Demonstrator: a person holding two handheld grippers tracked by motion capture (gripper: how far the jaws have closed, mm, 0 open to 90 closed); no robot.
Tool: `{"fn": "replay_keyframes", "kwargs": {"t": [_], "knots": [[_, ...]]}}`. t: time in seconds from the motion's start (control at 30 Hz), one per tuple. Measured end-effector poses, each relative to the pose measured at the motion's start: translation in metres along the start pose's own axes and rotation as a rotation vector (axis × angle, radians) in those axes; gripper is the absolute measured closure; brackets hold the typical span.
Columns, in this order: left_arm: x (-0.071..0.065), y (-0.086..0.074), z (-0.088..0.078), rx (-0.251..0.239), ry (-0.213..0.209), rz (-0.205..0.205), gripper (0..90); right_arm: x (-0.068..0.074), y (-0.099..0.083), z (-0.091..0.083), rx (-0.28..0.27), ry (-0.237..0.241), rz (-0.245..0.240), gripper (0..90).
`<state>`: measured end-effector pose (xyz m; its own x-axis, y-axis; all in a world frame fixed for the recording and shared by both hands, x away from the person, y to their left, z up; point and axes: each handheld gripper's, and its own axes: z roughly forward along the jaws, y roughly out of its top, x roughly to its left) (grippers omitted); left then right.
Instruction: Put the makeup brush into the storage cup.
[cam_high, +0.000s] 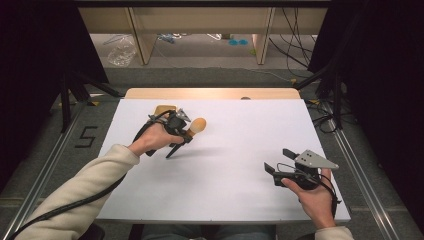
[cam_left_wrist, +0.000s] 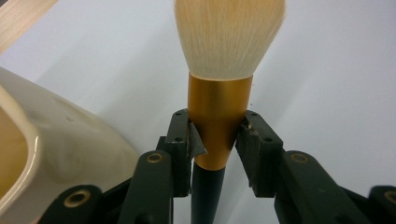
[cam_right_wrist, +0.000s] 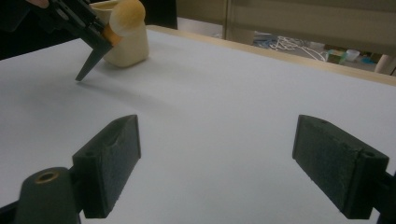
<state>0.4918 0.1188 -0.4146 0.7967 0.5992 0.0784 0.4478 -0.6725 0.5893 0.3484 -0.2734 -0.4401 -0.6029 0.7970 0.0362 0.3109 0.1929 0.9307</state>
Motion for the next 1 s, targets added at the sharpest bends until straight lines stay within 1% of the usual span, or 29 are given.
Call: {"fn": "replay_keyframes", "kwargs": {"t": [0.07, 0.1, 0.13, 0.17, 0.27, 0.3, 0.4, 0.47, 0.5, 0.63, 0.67, 0.7, 0.8, 0.93, 1.0], "knots": [[0.0, -0.0008, -0.001, -0.014, 0.007, -0.001, 66.6, 0.0001, -0.0001, 0.0004, -0.005, 0.003, -0.003, 16.2], [-0.0002, -0.0014, -0.0013, -0.019, 0.004, -0.009, 66.6, 0.0001, -0.0002, 0.0008, -0.01, 0.001, -0.008, 16.2], [-0.0003, -0.002, -0.0016, -0.033, 0.009, -0.007, 66.6, 0.0002, 0.0, 0.0004, -0.007, 0.0, -0.009, 16.2], [-0.0001, -0.0024, -0.0026, -0.03, 0.01, -0.006, 66.6, 0.0003, -0.0001, 0.0007, -0.009, 0.002, -0.008, 16.2], [0.0004, -0.0033, -0.0035, -0.045, 0.014, -0.017, 66.7, 0.0001, -0.0001, 0.0004, -0.005, 0.004, -0.002, 16.2], [0.0012, -0.0033, -0.0045, -0.047, 0.016, -0.012, 66.6, 0.0, -0.0001, 0.0005, -0.006, 0.003, -0.004, 16.2], [0.0015, -0.0037, -0.0056, -0.068, 0.02, -0.026, 66.6, 0.0, -0.0003, 0.0009, -0.009, 0.001, -0.007, 16.2], [0.0017, -0.004, -0.0066, -0.075, 0.029, -0.02, 66.7, 0.0001, -0.0002, 0.0009, -0.009, 0.001, -0.007, 16.2], [0.0012, -0.0045, -0.0069, -0.084, 0.031, -0.026, 66.7, 0.0001, -0.0001, 0.0007, -0.009, 0.0, -0.008, 16.2], [0.0016, -0.0059, -0.0087, -0.105, 0.04, -0.027, 66.7, 0.0002, -0.0002, 0.0007, -0.009, 0.001, -0.007, 16.2], [0.0018, -0.0064, -0.0085, -0.112, 0.037, -0.038, 66.6, 0.0001, -0.0002, 0.0008, -0.01, 0.002, -0.007, 16.2], [0.0027, -0.0067, -0.0089, -0.121, 0.044, -0.029, 66.7, 0.0001, -0.0003, 0.0008, -0.01, 0.002, -0.007, 16.2], [0.0027, -0.008, -0.0085, -0.135, 0.047, -0.041, 66.6, 0.0001, -0.0001, 0.0009, -0.01, 0.001, -0.008, 16.2], [0.0022, -0.0086, -0.0086, -0.154, 0.05, -0.033, 66.7, 0.0001, -0.0002, 0.0011, -0.01, 0.002, -0.007, 16.2], [0.002, -0.0086, -0.0091, -0.167, 0.051, -0.036, 66.6, 0.0001, -0.0002, 0.0011, -0.011, 0.003, -0.006, 16.2]]}}
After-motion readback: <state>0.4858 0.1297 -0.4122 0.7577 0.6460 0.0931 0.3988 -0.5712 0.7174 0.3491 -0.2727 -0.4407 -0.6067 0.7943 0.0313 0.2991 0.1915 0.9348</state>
